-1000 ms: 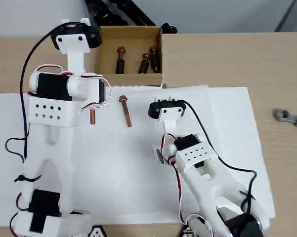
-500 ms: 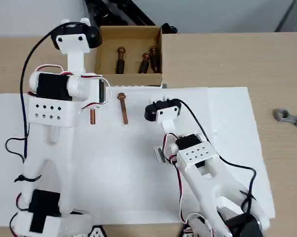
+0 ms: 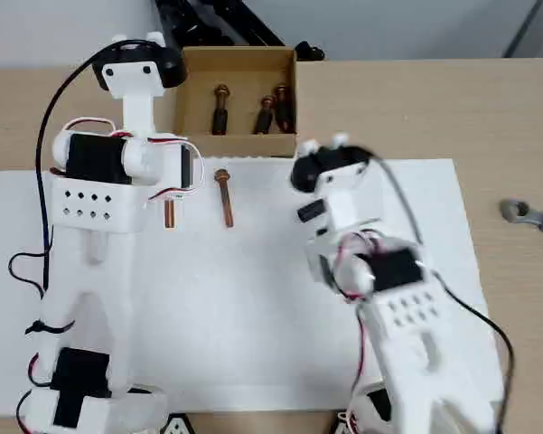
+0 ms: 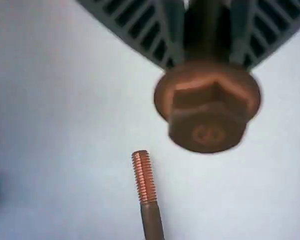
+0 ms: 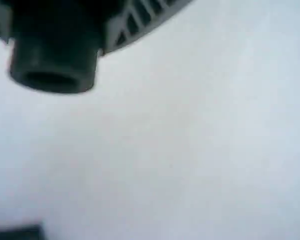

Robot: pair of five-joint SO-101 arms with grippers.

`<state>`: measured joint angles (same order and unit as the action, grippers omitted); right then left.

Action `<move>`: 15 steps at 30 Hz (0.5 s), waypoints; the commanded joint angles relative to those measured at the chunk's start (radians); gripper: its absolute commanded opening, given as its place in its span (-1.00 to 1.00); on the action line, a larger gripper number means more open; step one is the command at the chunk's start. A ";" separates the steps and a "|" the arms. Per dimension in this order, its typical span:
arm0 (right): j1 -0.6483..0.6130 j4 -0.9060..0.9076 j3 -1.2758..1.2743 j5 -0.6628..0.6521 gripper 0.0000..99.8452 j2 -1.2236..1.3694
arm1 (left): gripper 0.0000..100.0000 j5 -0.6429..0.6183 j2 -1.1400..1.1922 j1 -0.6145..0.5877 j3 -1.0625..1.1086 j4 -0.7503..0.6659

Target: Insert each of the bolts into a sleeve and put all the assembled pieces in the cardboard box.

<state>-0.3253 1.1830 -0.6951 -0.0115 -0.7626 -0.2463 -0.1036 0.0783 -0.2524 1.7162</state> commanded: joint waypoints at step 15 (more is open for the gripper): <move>0.079 -0.047 -0.265 -0.044 -0.99 -0.789 | -0.99 0.026 -0.060 -0.037 -0.153 -0.074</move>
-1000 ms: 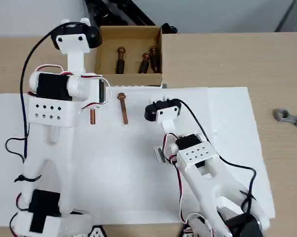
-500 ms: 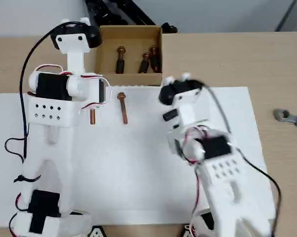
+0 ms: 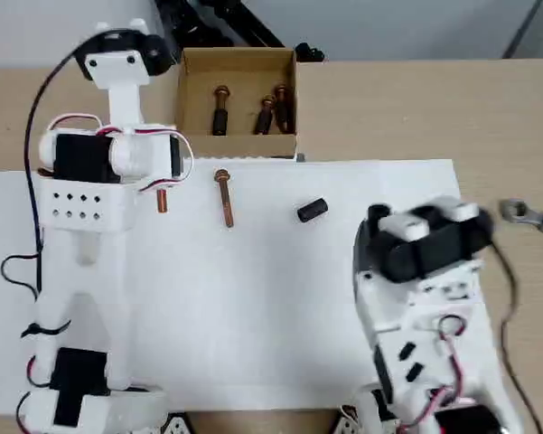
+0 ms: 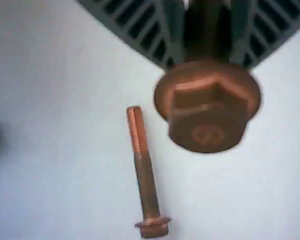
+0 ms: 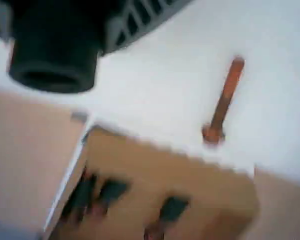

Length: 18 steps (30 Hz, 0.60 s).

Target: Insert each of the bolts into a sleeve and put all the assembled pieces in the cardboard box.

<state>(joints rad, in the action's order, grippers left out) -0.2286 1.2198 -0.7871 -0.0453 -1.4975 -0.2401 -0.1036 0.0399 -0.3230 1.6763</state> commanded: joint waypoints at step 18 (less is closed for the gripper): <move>-0.286 -0.742 -0.384 -0.006 -1.00 0.096 | -0.99 0.081 -0.114 0.166 -0.110 -0.052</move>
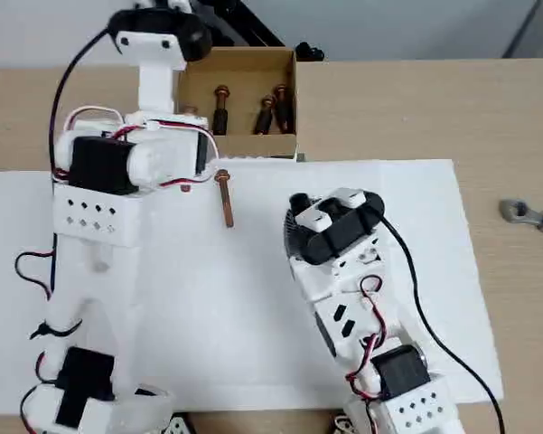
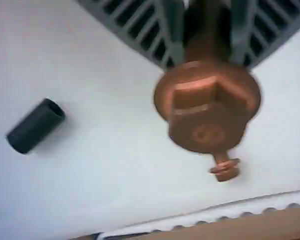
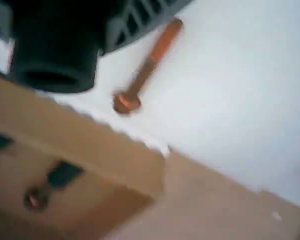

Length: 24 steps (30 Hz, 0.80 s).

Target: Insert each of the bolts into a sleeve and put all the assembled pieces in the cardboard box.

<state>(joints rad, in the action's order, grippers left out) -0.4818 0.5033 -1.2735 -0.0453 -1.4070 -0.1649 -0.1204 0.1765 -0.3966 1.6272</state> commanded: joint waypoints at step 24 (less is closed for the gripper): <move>-0.136 -0.079 -0.074 -0.020 -1.00 -0.054 | -0.99 -0.193 -1.198 0.107 1.422 -1.002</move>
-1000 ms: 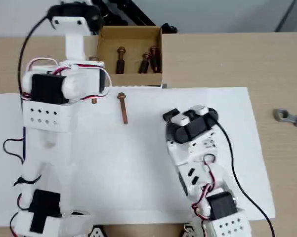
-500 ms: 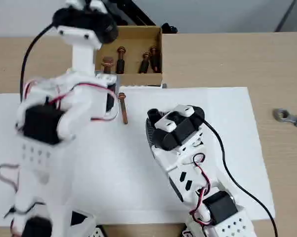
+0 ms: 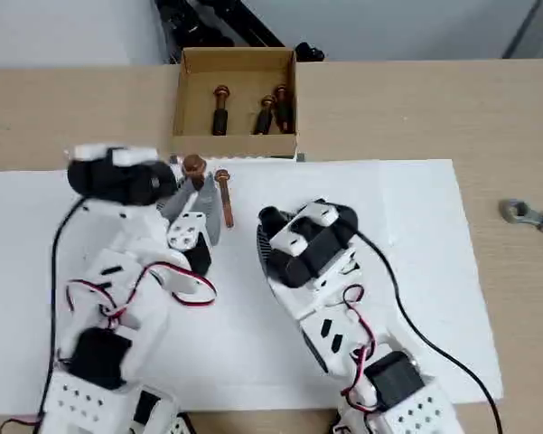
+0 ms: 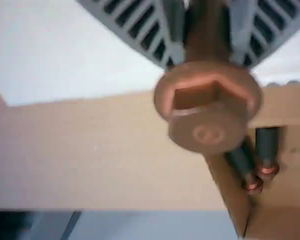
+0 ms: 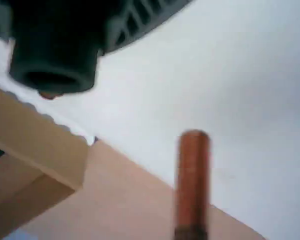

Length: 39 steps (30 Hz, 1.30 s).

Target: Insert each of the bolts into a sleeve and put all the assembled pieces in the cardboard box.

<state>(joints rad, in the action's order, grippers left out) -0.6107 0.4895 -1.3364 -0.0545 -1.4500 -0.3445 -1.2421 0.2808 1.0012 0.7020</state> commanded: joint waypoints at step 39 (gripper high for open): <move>-0.070 0.068 -0.086 -0.005 -1.00 -0.308 | -0.99 -0.161 -0.025 0.204 -0.113 -0.058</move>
<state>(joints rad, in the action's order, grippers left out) -0.6874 0.5585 -1.4208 -0.0575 -1.7461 -0.5025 -1.2712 0.4404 0.9352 0.6713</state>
